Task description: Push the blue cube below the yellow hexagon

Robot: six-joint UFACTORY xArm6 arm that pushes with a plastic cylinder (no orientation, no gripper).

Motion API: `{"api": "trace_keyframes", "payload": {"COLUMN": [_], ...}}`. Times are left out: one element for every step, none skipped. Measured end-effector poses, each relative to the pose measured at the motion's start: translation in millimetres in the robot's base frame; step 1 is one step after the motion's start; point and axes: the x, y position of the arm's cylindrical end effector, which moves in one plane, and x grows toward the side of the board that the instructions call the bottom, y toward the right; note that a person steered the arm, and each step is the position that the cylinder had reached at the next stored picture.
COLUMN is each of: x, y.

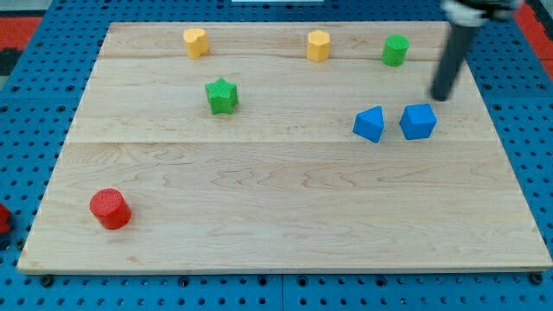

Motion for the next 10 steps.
{"api": "trace_keyframes", "payload": {"x": [51,64,75,116,91,40,-16,-31,-24,-22], "y": [-48,-131,-143,-179,-209,-164,-137,-110,-180,-173]}}
